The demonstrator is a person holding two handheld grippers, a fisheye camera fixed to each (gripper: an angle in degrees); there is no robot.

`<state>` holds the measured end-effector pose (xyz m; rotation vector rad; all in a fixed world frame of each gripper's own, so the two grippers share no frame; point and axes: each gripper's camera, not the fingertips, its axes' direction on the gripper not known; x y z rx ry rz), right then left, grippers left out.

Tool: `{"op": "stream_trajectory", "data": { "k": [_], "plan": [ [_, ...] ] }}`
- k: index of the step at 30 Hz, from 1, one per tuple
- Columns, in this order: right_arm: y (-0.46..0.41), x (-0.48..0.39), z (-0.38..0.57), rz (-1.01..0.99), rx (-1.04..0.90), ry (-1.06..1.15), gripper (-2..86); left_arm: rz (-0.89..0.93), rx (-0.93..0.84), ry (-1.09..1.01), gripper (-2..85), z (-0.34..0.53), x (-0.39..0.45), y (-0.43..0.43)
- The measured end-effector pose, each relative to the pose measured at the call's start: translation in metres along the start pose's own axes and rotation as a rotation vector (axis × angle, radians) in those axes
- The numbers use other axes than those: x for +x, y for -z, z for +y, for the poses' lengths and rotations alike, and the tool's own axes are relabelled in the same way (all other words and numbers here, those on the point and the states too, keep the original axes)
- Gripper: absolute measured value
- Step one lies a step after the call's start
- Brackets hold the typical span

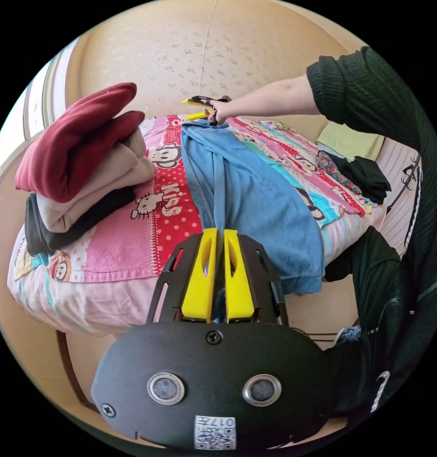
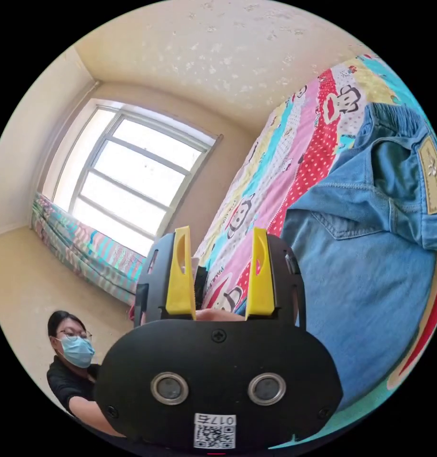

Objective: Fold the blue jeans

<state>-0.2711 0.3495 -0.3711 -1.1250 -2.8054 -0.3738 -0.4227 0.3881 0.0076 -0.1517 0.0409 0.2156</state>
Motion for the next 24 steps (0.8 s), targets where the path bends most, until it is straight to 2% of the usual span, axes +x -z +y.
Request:
{"op": "stream_trajectory", "data": {
  "k": [2, 5, 7, 8, 11, 12, 13, 15, 18, 21, 24],
  "plan": [
    [0.002, -0.07, 0.053, 0.073, -0.201, 0.131, 17.0, 0.014, 0.034, 0.009, 1.4, 0.005, -0.005, 0.011],
    [0.005, -0.152, 0.159, 0.135, -0.347, 0.241, 17.1, 0.062, 0.144, 0.081, 1.1, 0.021, -0.019, 0.039],
    [0.015, -0.192, 0.224, 0.166, -0.328, 0.266, 17.4, 0.115, 0.234, 0.18, 0.6, 0.037, -0.034, 0.061],
    [0.026, -0.213, 0.266, 0.198, -0.257, 0.254, 18.1, 0.116, 0.244, 0.206, 0.5, 0.041, -0.037, 0.064],
    [0.049, -0.245, 0.362, 0.306, -0.046, 0.19, 20.7, 0.048, 0.16, 0.285, 0.3, 0.053, -0.044, 0.061],
    [0.051, -0.248, 0.377, 0.322, -0.031, 0.17, 21.3, -0.018, 0.09, 0.315, 0.3, 0.056, -0.045, 0.053],
    [0.05, -0.249, 0.403, 0.347, -0.041, 0.125, 22.4, -0.054, 0.023, 0.35, 0.4, 0.058, -0.045, 0.047],
    [0.046, -0.25, 0.431, 0.348, -0.109, 0.06, 23.0, -0.034, -0.001, 0.355, 1.0, 0.059, -0.043, 0.05],
    [0.042, -0.271, 0.471, 0.251, -0.094, 0.043, 21.3, 0.02, 0.101, 0.344, 3.7, 0.063, -0.033, 0.08],
    [0.02, -0.296, 0.499, 0.203, -0.123, 0.081, 15.6, 0.001, 0.19, 0.337, 5.8, 0.064, -0.022, 0.11],
    [-0.013, -0.309, 0.513, 0.175, -0.154, 0.088, 12.2, -0.061, 0.171, 0.292, 6.4, 0.057, -0.008, 0.123]
  ]
}}
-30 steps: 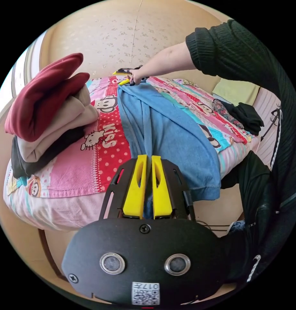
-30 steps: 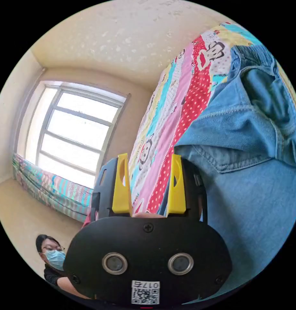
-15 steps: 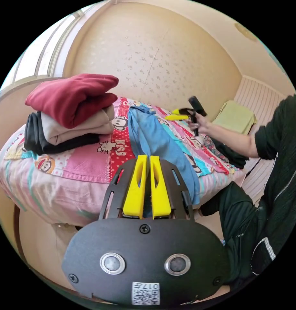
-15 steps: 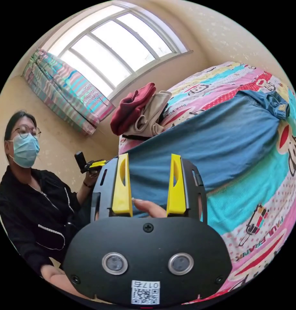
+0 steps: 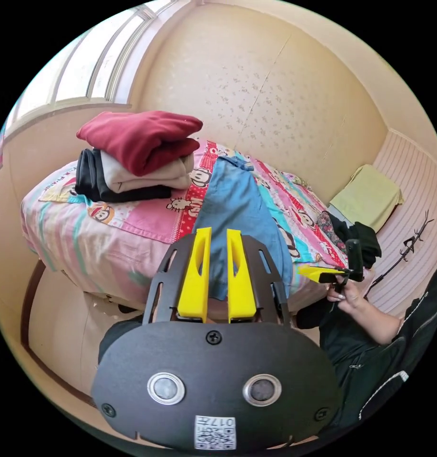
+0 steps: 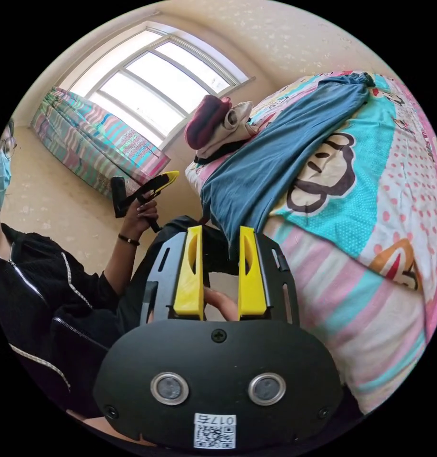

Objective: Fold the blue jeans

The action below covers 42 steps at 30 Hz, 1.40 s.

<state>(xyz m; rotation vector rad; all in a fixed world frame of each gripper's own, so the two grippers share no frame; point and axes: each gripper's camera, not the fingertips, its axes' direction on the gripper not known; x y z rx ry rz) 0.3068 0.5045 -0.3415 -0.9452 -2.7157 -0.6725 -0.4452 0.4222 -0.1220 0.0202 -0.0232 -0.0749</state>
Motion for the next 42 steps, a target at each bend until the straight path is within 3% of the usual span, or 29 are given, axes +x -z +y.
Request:
{"op": "stream_trajectory", "data": {
  "k": [4, 10, 14, 21, 27, 31, 35, 42],
  "plan": [
    [-0.035, -0.015, -0.002, 0.061, -0.05, -0.031, 11.9, -0.047, -0.069, -0.042, 6.3, -0.009, 0.023, 0.002],
    [-0.037, -0.015, -0.019, 0.086, 0.02, -0.128, 9.7, -0.057, -0.086, -0.066, 5.2, -0.021, 0.039, 0.009],
    [-0.027, -0.021, -0.027, 0.083, 0.02, -0.202, 5.9, -0.048, -0.121, -0.043, 4.6, -0.027, 0.04, 0.009],
    [0.03, -0.06, -0.04, 0.057, 0.06, -0.138, 1.6, -0.117, -0.172, -0.079, 2.9, -0.03, 0.052, 0.016],
    [0.06, -0.081, -0.04, 0.255, 0.062, -0.093, 2.0, -0.114, -0.199, -0.057, 3.6, -0.021, 0.045, 0.018],
    [0.046, -0.047, -0.037, 0.144, -0.032, -0.226, 4.8, -0.071, -0.243, -0.062, 5.9, -0.017, 0.043, 0.006],
    [0.067, -0.068, -0.037, 0.198, 0.017, -0.149, 9.1, -0.079, -0.265, -0.126, 7.1, -0.015, 0.049, 0.005],
    [0.064, -0.072, -0.053, 0.144, -0.002, -0.195, 7.5, -0.009, -0.264, -0.099, 6.7, -0.016, 0.05, -0.002]
  ]
}}
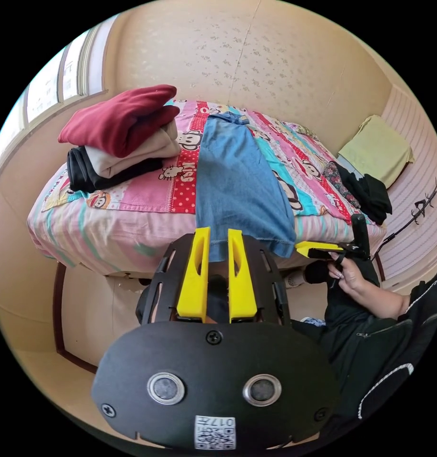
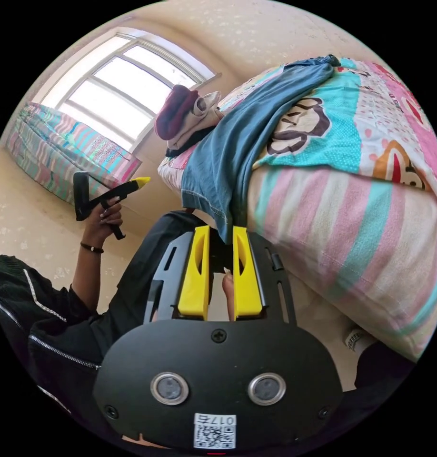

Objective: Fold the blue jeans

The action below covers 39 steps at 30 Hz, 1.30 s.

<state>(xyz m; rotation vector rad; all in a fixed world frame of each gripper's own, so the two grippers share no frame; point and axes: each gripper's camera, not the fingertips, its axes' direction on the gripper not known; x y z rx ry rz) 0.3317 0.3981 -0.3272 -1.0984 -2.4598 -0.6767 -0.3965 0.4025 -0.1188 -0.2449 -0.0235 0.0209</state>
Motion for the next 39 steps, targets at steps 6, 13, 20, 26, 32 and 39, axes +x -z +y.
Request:
{"op": "stream_trajectory", "data": {
  "k": [6, 13, 20, 26, 32, 39],
  "plan": [
    [0.014, -0.031, -0.016, -0.095, -0.018, -0.012, 2.5, -0.089, -0.031, -0.041, 6.6, -0.005, 0.012, 0.003],
    [0.045, -0.077, -0.028, 0.145, 0.019, 0.098, 1.1, -0.053, -0.052, 0.003, 6.2, 0.001, 0.004, -0.004],
    [0.016, -0.024, -0.012, 0.041, -0.103, -0.062, 1.0, -0.084, -0.088, -0.022, 6.6, 0.001, 0.015, -0.018],
    [0.07, -0.108, 0.009, 0.187, 0.202, 0.328, 1.1, -0.07, -0.076, -0.018, 6.7, 0.003, 0.012, -0.022],
    [0.03, -0.061, 0.005, 0.431, 0.033, 0.15, 1.5, 0.001, -0.046, 0.014, 6.6, 0.003, 0.006, -0.025],
    [0.039, -0.029, 0.006, 0.131, 0.016, 0.092, 5.9, -0.027, -0.073, 0.002, 6.5, 0.006, 0.009, -0.034]
  ]
}}
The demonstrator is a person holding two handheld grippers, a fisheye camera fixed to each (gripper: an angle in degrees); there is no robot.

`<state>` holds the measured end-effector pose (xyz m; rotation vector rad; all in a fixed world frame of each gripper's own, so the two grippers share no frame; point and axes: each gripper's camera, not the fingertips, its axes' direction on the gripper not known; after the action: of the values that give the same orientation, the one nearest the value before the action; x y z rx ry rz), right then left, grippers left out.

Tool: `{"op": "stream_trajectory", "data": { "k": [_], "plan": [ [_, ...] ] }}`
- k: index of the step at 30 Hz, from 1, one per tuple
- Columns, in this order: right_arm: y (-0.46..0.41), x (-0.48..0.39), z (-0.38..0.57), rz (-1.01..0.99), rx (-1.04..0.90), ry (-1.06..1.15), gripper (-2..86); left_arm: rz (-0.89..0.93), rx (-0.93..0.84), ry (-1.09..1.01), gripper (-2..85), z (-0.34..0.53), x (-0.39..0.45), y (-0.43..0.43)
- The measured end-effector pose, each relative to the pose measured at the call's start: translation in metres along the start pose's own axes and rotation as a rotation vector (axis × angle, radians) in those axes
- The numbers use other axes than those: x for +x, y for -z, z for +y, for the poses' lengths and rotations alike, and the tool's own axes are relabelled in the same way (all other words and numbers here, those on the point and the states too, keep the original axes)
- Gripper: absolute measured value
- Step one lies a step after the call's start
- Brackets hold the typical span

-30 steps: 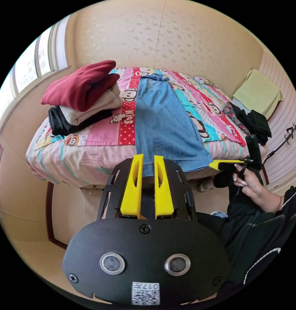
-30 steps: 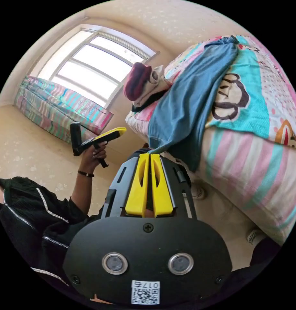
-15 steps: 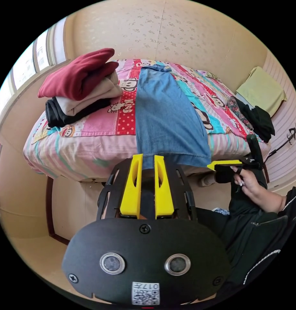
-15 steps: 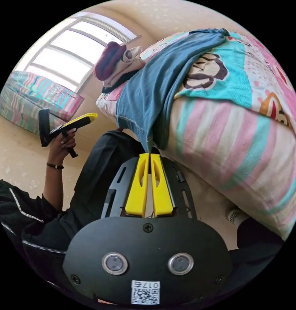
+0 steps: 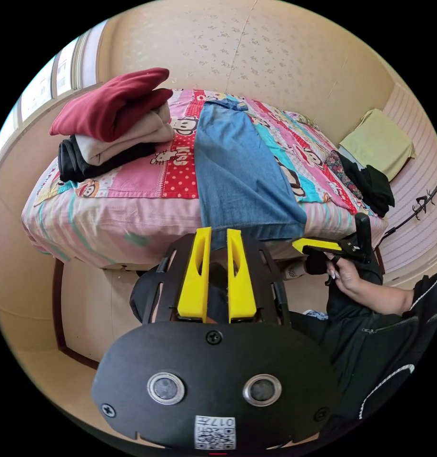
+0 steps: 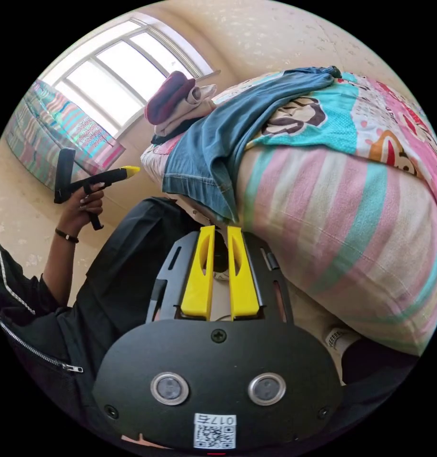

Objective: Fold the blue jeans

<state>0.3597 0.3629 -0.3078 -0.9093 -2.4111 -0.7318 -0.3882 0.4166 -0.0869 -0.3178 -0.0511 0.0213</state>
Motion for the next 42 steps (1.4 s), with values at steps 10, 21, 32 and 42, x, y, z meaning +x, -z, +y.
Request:
{"op": "stream_trajectory", "data": {
  "k": [10, 21, 32, 42],
  "plan": [
    [0.012, 0.044, -0.006, -0.221, 0.032, -0.143, 8.9, 0.064, 0.037, 0.029, 6.2, -0.003, -0.007, -0.001],
    [0.069, 0.026, 0.007, -0.043, 0.234, -0.13, 7.8, -0.04, -0.149, -0.048, 9.1, -0.026, 0.005, -0.051],
    [0.066, 0.022, -0.013, -0.059, 0.191, -0.024, 8.5, -0.18, -0.387, -0.039, 9.0, -0.052, -0.001, -0.119],
    [0.056, 0.026, -0.027, -0.052, 0.084, 0.058, 5.8, -0.035, -0.331, 0.033, 0.6, -0.045, -0.018, -0.115]
  ]
}}
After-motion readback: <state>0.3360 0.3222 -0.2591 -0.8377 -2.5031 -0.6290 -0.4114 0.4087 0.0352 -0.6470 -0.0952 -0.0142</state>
